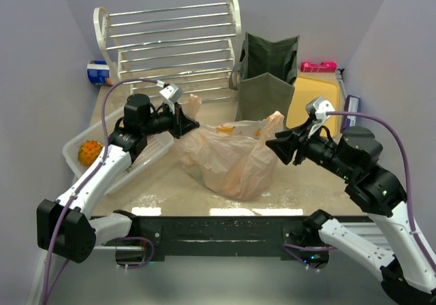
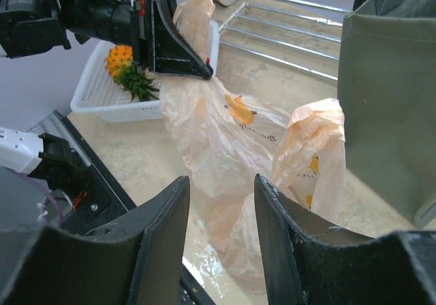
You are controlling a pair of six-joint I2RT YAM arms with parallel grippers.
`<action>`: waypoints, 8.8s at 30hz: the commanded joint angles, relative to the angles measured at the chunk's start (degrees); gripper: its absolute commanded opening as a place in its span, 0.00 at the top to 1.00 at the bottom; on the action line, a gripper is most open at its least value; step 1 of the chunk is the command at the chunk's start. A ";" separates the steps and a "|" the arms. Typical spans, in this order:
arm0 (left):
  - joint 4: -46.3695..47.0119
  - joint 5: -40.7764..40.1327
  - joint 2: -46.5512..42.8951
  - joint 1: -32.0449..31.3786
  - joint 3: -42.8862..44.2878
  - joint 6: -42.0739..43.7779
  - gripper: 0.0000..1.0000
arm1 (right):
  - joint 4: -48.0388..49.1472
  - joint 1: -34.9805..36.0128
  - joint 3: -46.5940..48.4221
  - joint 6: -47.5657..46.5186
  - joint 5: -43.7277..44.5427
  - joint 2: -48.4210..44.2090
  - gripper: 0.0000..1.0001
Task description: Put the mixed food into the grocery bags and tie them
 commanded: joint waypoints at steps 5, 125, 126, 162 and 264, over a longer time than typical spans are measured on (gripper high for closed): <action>1.99 0.26 -0.03 0.57 1.57 1.42 1.00 | -1.00 -0.02 -2.63 2.11 2.89 1.90 0.50; -20.59 9.75 12.36 -6.46 17.21 17.76 1.00 | 25.56 -0.11 -9.15 -23.72 -35.15 24.21 1.00; -21.64 9.75 12.80 -6.81 18.08 18.98 1.00 | 24.69 -0.02 -8.44 -23.99 -36.38 25.18 1.00; -27.72 7.20 7.44 -8.83 22.48 24.98 0.15 | -3.10 -0.11 15.82 -33.57 -37.36 46.19 1.00; -5.22 5.97 3.84 -9.45 6.75 14.34 1.00 | 28.98 12.01 -17.12 -7.21 -13.11 22.02 1.00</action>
